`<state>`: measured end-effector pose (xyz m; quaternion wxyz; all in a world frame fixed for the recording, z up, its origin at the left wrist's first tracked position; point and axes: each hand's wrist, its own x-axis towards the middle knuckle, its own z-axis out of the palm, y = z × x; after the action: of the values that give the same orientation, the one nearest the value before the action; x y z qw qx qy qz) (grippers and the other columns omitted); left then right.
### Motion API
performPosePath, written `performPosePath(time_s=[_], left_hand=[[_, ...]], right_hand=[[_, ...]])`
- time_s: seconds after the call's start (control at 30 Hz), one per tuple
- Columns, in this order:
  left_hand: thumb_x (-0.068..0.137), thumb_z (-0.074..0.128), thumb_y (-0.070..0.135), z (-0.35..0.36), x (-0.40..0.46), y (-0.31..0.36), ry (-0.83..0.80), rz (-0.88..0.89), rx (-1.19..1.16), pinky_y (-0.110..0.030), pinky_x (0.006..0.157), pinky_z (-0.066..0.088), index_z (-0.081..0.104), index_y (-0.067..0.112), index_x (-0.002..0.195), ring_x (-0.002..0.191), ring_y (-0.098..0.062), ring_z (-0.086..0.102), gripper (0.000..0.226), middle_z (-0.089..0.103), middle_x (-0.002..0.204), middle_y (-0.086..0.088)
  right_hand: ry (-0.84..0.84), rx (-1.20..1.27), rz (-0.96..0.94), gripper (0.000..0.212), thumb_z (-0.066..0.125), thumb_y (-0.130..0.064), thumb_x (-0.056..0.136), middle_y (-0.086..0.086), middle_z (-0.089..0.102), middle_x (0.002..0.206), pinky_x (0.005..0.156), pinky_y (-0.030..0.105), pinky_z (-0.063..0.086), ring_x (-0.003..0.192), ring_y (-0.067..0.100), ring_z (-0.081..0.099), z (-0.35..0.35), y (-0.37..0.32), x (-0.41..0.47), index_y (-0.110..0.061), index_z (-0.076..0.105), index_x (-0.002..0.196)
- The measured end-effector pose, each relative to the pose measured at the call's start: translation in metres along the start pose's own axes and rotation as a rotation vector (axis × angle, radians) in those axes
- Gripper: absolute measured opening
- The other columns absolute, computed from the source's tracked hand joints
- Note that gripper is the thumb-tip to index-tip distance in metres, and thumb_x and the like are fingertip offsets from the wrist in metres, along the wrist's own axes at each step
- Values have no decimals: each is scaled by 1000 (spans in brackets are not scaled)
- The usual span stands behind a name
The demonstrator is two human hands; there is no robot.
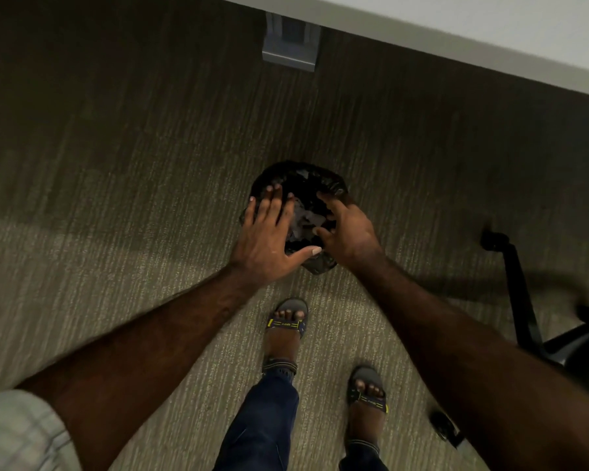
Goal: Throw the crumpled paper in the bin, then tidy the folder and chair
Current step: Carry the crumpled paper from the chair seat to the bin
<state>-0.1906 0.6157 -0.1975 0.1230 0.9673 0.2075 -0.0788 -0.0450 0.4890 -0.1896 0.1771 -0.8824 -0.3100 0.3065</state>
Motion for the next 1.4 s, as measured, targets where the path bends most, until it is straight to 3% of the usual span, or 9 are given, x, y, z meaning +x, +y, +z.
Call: performPosePath(time_s=[0.3,0.5,0.63,1.03,1.27,1.4], left_hand=[[83,30,93,-18,13,35,-27,88,67,-58,125,15,21,10,161,157,-34,15,114,21,168,-19],[81,27,92,-38,24,85,5,245,89,-59,125,14,25,10,161,157,-34,17,114,25,167,-20],[83,25,92,-43,30,138,15,339,107,-59,126,12,26,10,161,158,-33,16,114,24,168,-18],[92,34,82,-34,28,337,59,686,87,-59,125,15,30,8,159,158,-30,17,100,25,168,-18],[96,42,74,-24,15,435,61,833,122,-58,125,16,28,11,160,158,-30,15,91,24,168,-17],[97,38,73,-21,8,488,35,890,128,-57,126,16,27,11,160,158,-30,14,90,24,168,-17]], right_hand=[[137,-2,-51,79,83,-39,82,4,53,142,97,39,57,124,26,60,-24,23,-33,-33,43,150],[275,-52,-33,89,86,-48,76,7,46,152,113,41,44,140,26,46,-62,60,-72,-29,44,152],[323,-96,4,96,86,-51,75,6,40,161,121,42,33,150,24,34,-95,93,-109,-32,39,156],[589,-98,150,93,82,-53,78,5,31,167,124,53,28,158,24,22,-200,226,-253,-31,39,157],[755,-51,323,89,79,-57,79,5,32,165,125,49,24,156,25,23,-238,309,-328,-31,41,156],[789,-74,433,92,77,-64,78,10,35,163,123,54,27,154,30,27,-256,358,-358,-28,42,155]])
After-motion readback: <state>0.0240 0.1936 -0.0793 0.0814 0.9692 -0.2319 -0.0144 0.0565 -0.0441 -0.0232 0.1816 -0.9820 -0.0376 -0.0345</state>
